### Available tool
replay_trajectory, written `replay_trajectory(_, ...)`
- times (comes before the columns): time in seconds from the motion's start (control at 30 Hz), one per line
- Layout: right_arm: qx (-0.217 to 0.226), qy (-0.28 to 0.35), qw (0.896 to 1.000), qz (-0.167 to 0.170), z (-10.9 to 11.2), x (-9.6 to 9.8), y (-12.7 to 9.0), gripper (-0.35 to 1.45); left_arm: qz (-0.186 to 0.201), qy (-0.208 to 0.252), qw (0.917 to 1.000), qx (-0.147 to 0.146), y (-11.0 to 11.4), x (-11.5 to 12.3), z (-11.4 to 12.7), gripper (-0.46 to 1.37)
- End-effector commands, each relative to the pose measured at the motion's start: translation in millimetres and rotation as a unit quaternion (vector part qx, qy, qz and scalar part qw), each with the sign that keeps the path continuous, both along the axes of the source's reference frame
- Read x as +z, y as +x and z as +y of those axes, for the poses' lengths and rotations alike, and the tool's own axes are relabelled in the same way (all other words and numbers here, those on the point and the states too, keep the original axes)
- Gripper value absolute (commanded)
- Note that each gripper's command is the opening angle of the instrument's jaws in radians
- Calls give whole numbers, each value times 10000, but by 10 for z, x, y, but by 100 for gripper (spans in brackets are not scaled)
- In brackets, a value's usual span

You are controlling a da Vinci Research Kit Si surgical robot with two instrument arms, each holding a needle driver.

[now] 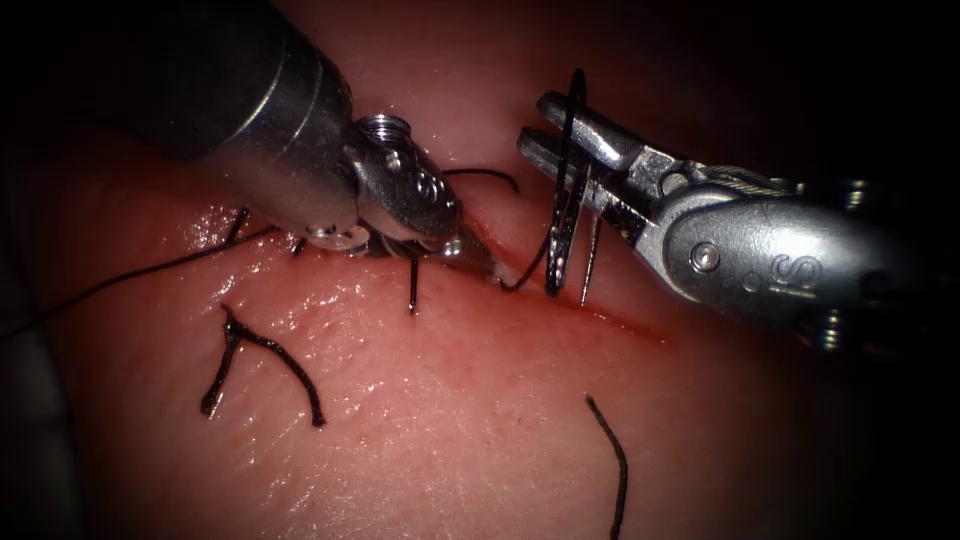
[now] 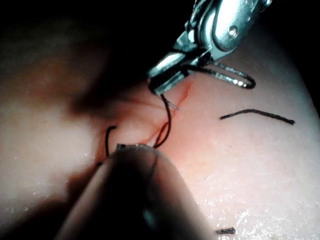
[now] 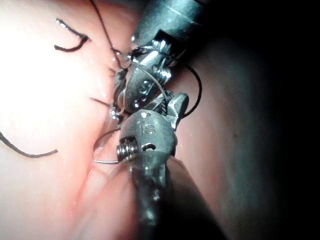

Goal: Wound Closure
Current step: Insert the left gripper into the incision, then throw the needle through the bottom half of the incision with the right gripper

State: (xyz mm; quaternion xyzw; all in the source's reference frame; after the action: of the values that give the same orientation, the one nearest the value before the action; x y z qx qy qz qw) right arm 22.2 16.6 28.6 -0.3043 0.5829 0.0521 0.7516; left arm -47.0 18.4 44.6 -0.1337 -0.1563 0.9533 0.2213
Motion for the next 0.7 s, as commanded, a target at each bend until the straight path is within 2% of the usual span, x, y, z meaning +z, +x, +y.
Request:
replay_trajectory(0.03,17,-28,10000,-16,0,0,0,-35,15,105,9999,130,0,-1,0,-35)
replay_trajectory(0.27,61,40,10000,43,-3,4,8,-35,134,166,9977,640,-5,4,-5,-35)
replay_trajectory(0.33,87,78,9999,78,-4,5,12,-35,106,178,9972,724,-8,8,-8,-12)
replay_trajectory(0.37,113,113,9998,128,-3,6,13,-35,74,190,9968,778,-10,9,-9,13)
replay_trajectory(0.47,148,143,9996,187,-3,6,13,-35,35,219,9963,830,-14,12,-11,46)
replay_trajectory(0.6,251,256,9986,383,1,10,12,-35,38,205,9963,830,-16,17,-15,62)
replay_trajectory(0.7,317,274,9981,453,4,12,12,-35,39,197,9963,835,-15,18,-17,58)
